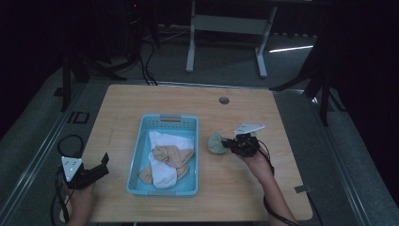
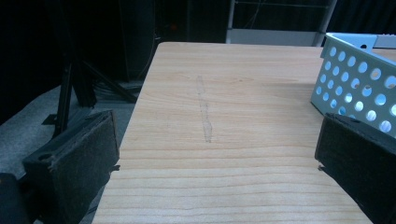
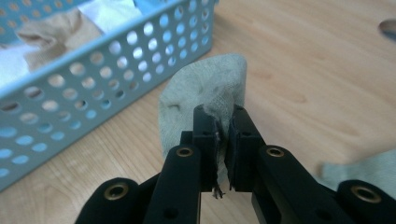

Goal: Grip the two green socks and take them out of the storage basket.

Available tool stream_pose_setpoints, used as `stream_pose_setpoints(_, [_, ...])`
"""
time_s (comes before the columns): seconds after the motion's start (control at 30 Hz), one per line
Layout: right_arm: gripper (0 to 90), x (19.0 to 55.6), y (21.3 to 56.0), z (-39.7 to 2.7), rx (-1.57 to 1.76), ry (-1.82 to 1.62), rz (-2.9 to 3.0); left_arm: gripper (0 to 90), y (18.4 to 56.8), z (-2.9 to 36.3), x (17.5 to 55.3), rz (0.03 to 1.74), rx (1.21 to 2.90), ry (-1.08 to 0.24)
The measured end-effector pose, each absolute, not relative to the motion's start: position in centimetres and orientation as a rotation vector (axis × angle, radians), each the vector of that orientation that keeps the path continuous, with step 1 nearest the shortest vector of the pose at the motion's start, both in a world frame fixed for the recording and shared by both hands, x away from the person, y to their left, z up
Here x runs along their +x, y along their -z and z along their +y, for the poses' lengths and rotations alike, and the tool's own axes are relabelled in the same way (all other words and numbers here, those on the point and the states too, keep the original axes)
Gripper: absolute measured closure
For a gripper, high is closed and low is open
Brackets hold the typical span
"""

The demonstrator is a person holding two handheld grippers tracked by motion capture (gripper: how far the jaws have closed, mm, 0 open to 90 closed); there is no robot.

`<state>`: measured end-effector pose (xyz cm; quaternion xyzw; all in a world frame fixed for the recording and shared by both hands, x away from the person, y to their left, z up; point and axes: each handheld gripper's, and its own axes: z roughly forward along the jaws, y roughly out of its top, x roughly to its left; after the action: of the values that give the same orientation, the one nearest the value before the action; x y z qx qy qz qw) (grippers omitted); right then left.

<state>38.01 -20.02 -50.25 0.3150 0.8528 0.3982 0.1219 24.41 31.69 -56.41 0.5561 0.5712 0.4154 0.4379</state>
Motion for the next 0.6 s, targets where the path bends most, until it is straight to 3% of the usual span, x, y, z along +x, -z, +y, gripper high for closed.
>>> stream_pose_setpoints(0.37, [82.0, 37.6, 53.2, -19.5, 0.946, -1.141, 2.566, 0.0, 56.4, 31.7, 24.4, 1.421, 1.379, -1.031])
stream_pose_setpoints(0.53, [68.1, 37.3, 52.5, -19.6, 0.921, -1.175, 2.576, 0.0, 56.4, 31.7, 24.4, 1.422, 1.38, -1.031])
stream_pose_setpoints(0.6, [58.5, 37.2, 52.0, -19.6, 0.902, -1.182, 2.57, 0.0, 56.4, 31.7, 24.4, 1.423, 1.38, -1.031])
